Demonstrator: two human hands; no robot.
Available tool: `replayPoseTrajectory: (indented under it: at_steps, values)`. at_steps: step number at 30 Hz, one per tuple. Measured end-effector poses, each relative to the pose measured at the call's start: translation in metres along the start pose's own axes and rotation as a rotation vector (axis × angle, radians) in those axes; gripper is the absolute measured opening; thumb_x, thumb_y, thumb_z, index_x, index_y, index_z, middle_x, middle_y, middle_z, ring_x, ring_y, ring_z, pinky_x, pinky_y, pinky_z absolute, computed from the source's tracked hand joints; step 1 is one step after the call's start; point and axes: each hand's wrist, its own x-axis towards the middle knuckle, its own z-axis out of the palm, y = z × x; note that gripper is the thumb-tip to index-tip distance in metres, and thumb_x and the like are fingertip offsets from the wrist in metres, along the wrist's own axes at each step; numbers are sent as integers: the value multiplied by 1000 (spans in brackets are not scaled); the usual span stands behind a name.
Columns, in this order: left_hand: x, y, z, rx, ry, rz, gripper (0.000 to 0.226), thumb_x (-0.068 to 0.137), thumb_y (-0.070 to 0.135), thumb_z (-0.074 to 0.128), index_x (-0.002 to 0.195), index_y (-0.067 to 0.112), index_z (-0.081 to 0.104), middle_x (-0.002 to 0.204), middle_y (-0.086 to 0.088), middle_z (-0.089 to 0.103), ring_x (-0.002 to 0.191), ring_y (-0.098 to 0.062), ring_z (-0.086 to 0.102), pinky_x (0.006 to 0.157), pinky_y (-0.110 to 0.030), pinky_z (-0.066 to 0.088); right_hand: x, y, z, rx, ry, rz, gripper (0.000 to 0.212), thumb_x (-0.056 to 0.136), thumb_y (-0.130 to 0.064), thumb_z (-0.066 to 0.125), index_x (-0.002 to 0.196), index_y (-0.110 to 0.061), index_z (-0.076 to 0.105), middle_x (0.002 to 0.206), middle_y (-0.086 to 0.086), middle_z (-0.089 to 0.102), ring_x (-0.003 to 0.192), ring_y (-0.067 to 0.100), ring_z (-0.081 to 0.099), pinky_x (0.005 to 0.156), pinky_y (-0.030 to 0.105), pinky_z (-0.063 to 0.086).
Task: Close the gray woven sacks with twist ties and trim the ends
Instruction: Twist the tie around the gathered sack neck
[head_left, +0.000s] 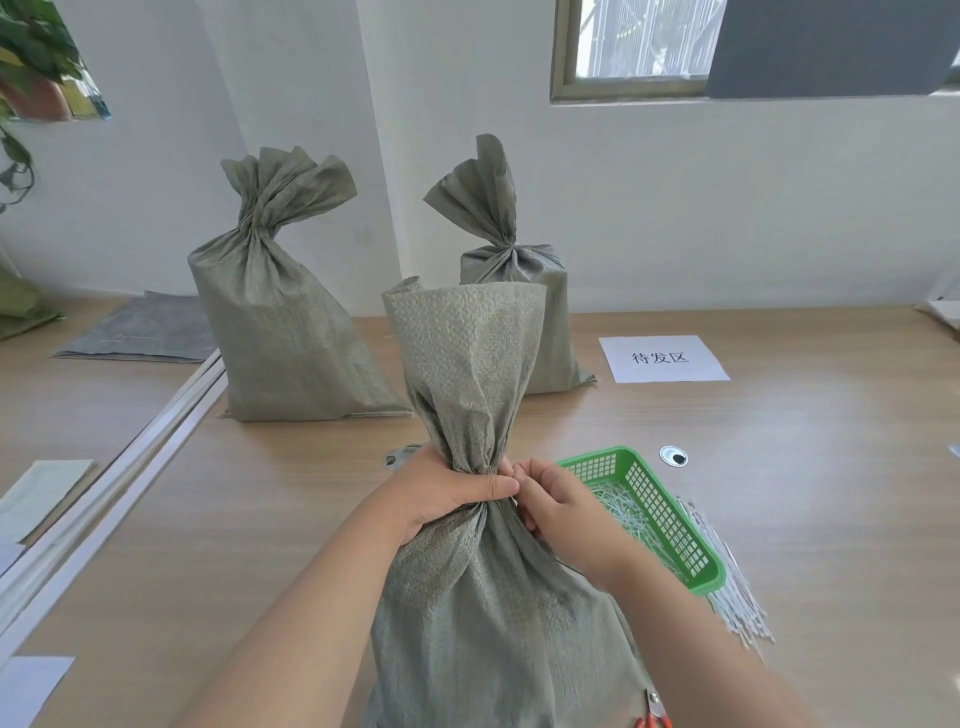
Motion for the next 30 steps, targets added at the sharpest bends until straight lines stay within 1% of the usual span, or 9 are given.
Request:
replayPoseTrajectory:
  at_steps: [4,7,11,13,15,17,21,26,30]
  values:
    - [2,0,-1,31,38,-14,27,63,31,92,71,20,68,83,-3,68,82,-15,64,86,-35,52,-2,0,1,-195,54,-52,25,102,-21,47,79,-15,50,67,-5,42,61,9,35,60,27,33]
    - [3,-1,1,-30,14,-13,27,68,30,92,67,22,66,92,-5,71,88,-17,64,88,-35,51,-4,1,-2,-267,74,-24,23,102,-22,45,85,-9,53,71,-3,47,64,10,40,64,32,36]
    - [-1,1,3,-36,47,-45,19,76,35,84,85,19,80,105,-7,78,106,-20,71,100,-37,51,-9,0,-4,-288,74,-5,25,103,-24,42,93,-5,55,75,0,49,67,12,43,62,31,37]
    - [-2,2,4,31,17,-55,16,81,32,84,93,21,82,106,-7,78,109,-19,71,100,-34,52,-11,-1,-3,-280,83,-11,26,104,-25,42,93,-5,55,74,-1,48,66,11,42,62,31,37]
    - [0,3,5,108,14,-65,18,81,24,85,97,16,82,100,-9,79,100,-12,71,94,-28,53,-13,-3,-1,-275,94,-22,27,104,-25,43,87,-6,53,71,-3,46,64,10,40,62,30,35]
    - [1,6,7,150,26,-71,19,76,18,88,91,11,81,91,-9,78,88,-9,70,85,-24,54,-15,-5,0,-261,92,-32,27,103,-25,44,80,-13,50,69,-5,44,62,9,38,61,29,34]
    - [-3,14,12,191,39,-54,10,76,4,86,81,2,77,65,10,69,66,3,62,65,-10,45,-18,-5,0,-273,85,-43,26,102,-22,44,76,-19,46,68,-7,44,62,7,38,60,27,33]
    - [-8,18,14,254,27,-50,14,80,0,77,71,7,69,55,15,56,58,1,50,59,-9,40,-20,-3,-1,-291,87,-17,27,102,-22,42,76,-19,43,67,-8,41,61,8,35,60,29,32]
    - [-9,18,13,265,26,-45,14,80,-1,75,71,7,69,57,14,56,58,1,52,60,-9,42,-20,-2,-3,-260,101,-2,27,102,-21,43,75,-18,43,66,-7,39,60,9,34,61,32,32]
